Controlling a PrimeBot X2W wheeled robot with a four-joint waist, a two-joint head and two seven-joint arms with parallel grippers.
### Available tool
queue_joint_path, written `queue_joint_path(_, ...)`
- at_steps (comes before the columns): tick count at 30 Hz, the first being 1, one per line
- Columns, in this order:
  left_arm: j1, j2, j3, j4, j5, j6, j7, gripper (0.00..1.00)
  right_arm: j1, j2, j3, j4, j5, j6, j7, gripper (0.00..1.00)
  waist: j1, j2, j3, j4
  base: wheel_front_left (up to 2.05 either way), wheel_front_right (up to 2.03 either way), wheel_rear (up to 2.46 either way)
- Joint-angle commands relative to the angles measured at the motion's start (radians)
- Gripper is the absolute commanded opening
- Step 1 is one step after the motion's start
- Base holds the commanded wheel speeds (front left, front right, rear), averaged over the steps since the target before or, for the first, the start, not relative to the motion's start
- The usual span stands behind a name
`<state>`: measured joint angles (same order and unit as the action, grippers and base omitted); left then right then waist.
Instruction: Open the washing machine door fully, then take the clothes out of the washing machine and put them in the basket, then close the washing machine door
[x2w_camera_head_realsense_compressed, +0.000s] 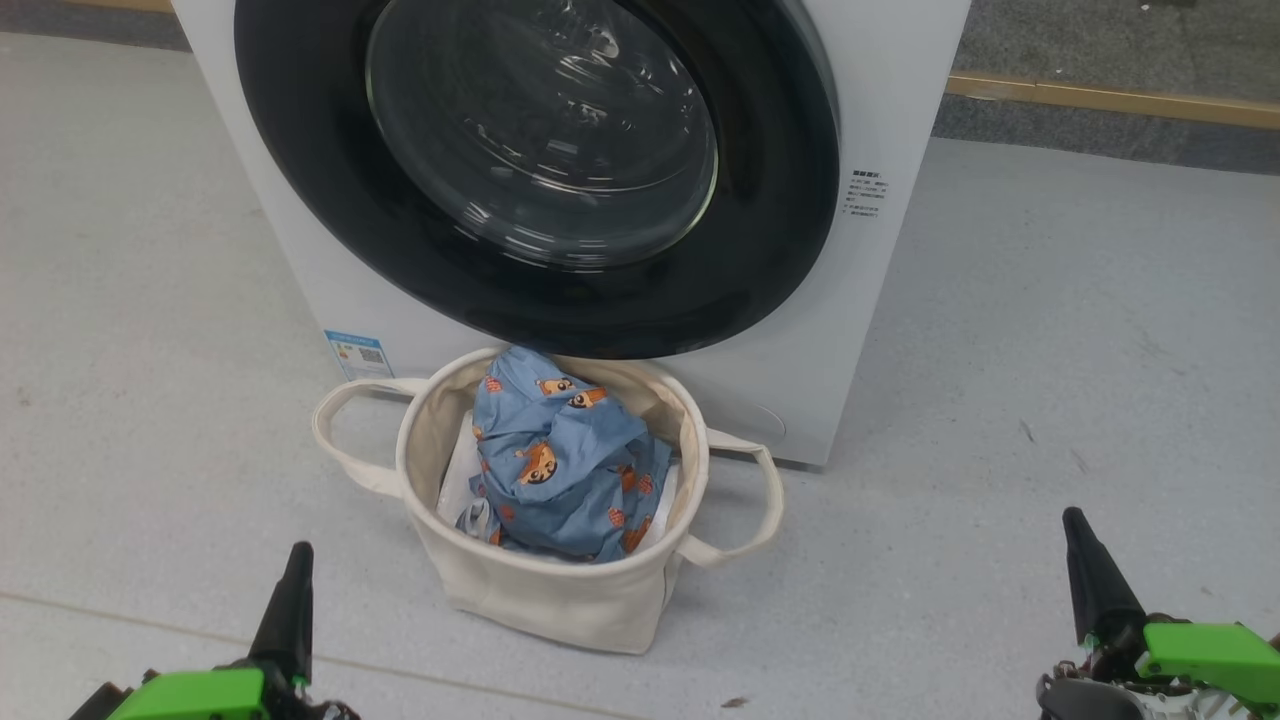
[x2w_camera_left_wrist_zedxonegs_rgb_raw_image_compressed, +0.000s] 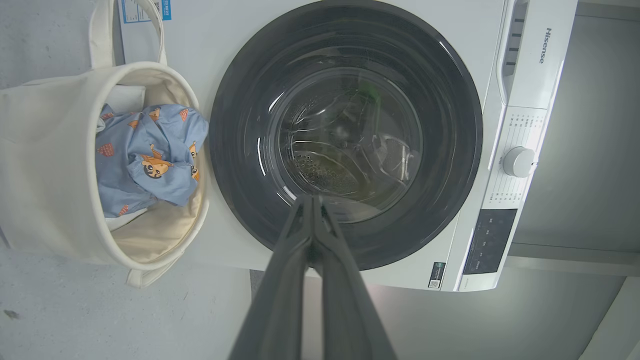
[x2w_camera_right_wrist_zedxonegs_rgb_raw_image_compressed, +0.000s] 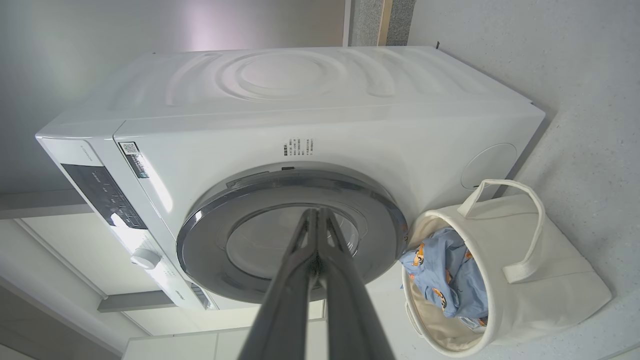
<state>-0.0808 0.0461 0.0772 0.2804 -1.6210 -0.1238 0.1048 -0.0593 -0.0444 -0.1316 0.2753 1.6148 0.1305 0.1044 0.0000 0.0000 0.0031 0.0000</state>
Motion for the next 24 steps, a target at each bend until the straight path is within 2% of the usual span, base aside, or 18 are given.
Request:
queue_joint_path(1, -0.027, 0.007, 0.034, -0.035, 0.010, -0.007, 0.006, 0.00, -0.048, -0.007, 0.019, -0.031, -0.005, 0.000, 0.008, 0.00, 0.0000, 0.0000, 0.000, 0.000, 0.00, 0.00, 0.00)
queue_joint_path(24, -0.027, 0.006, 0.035, -0.035, 0.011, -0.007, 0.007, 0.00, -0.049, -0.007, 0.018, -0.031, -0.006, 0.000, 0.008, 0.00, 0.0000, 0.0000, 0.000, 0.000, 0.00, 0.00, 0.00)
